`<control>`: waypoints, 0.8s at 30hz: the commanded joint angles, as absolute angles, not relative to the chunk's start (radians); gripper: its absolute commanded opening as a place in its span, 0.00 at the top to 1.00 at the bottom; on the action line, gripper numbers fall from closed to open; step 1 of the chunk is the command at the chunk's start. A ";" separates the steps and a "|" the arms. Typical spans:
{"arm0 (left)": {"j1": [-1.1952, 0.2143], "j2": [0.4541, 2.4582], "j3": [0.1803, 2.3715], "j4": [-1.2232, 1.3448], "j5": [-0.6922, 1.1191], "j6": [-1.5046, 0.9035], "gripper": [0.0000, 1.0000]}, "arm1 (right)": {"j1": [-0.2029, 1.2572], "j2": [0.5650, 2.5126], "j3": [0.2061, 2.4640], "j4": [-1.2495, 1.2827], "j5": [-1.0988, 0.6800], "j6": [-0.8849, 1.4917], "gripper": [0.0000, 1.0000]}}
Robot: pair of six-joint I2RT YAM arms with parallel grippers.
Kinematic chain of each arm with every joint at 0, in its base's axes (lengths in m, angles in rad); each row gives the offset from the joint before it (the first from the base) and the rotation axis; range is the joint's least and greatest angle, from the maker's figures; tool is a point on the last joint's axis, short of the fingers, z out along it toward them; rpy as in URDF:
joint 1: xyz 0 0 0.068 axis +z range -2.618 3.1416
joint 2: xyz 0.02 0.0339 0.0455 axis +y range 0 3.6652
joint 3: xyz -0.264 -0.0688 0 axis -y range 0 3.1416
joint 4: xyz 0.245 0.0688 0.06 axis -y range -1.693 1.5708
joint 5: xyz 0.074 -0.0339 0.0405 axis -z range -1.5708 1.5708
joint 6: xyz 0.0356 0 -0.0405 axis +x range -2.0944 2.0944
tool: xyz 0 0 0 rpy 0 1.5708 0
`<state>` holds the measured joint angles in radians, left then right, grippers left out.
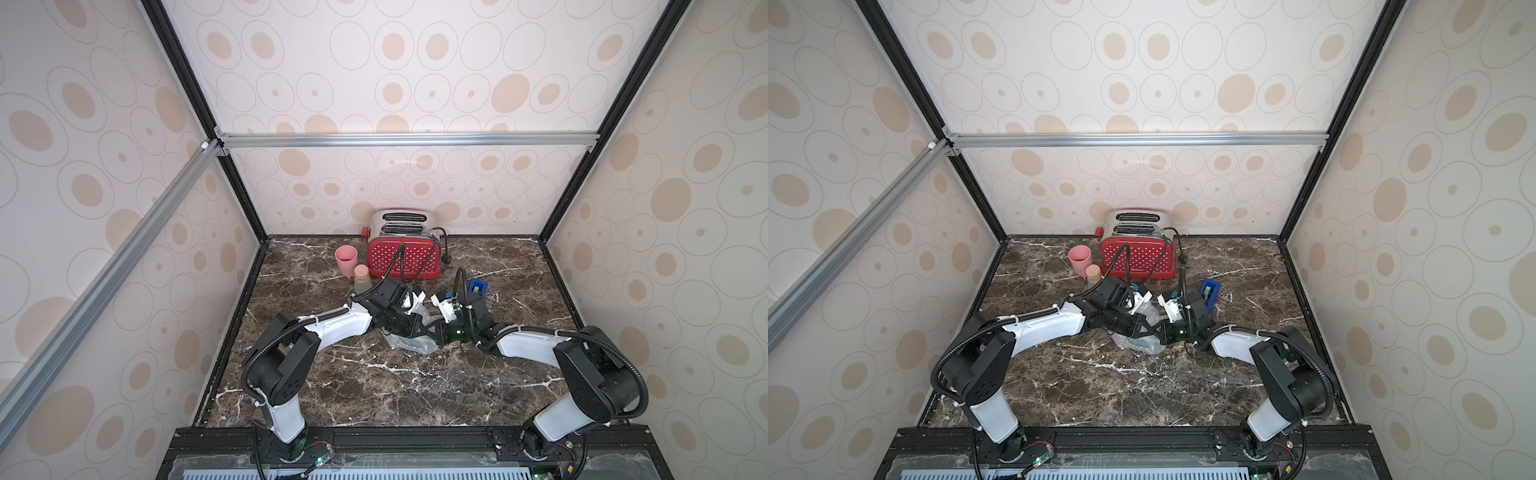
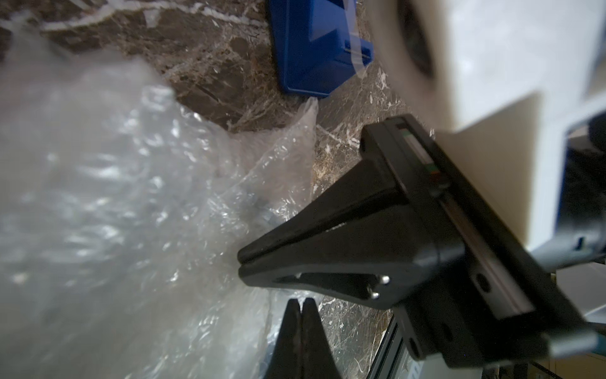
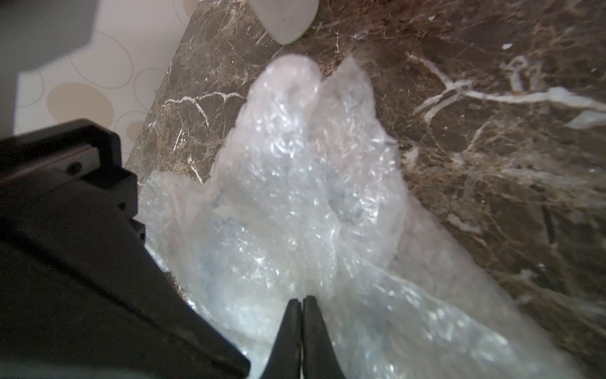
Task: Wrap bowls in bubble wrap
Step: Stick the tape on the bubble wrap.
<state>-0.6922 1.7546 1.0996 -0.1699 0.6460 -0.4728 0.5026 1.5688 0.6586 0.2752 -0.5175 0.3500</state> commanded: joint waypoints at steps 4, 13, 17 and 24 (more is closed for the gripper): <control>-0.694 1.766 1.101 -0.223 0.633 -0.436 1.00 | 0.498 1.576 0.677 0.238 -0.515 0.331 0.93; -0.693 1.797 1.124 -0.293 0.586 -0.420 1.00 | 0.499 1.571 0.680 0.236 -0.520 0.334 0.92; -0.693 1.815 1.138 -0.307 0.579 -0.419 1.00 | 0.500 1.569 0.680 0.235 -0.521 0.335 0.92; -0.693 1.809 1.147 -0.325 0.569 -0.414 1.00 | 0.499 1.562 0.680 0.232 -0.519 0.337 0.90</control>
